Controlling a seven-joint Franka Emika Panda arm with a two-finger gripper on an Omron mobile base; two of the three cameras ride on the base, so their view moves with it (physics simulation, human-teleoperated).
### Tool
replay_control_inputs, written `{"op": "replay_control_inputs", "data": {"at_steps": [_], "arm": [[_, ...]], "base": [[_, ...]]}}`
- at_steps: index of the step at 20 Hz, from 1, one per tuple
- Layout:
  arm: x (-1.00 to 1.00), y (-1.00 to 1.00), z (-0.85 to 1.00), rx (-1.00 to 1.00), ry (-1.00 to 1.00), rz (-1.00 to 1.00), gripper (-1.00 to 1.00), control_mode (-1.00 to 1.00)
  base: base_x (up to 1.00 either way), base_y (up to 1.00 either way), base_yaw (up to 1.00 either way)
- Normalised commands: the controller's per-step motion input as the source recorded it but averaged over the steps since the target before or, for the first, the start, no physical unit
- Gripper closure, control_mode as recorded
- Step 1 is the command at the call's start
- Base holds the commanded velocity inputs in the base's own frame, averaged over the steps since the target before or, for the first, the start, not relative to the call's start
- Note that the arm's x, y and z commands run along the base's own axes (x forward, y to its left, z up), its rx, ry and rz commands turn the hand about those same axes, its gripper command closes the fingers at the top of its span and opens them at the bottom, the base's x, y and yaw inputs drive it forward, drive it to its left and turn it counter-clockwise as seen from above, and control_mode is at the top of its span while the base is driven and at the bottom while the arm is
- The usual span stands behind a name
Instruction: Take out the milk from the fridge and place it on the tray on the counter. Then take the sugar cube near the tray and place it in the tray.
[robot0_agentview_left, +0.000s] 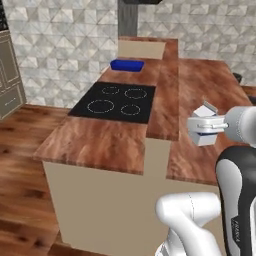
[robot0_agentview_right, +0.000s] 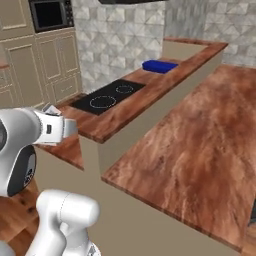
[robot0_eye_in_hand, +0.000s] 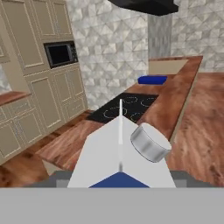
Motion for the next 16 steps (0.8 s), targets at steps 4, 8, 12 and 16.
{"op": "replay_control_inputs", "data": {"at_steps": [4,8,12,16], "arm": [[0.00,0.00,0.00,0.00,0.00,0.00,1.00,1.00],[0.00,0.00,0.00,0.00,0.00,0.00,1.00,1.00],[0.00,0.00,0.00,0.00,0.00,0.00,1.00,1.00],[0.00,0.00,0.00,0.00,0.00,0.00,1.00,1.00]], "base": [[0.86,0.25,-0.14],[0.81,0.83,-0.19],[0.67,1.00,-0.20],[0.34,1.00,-0.13]]}}
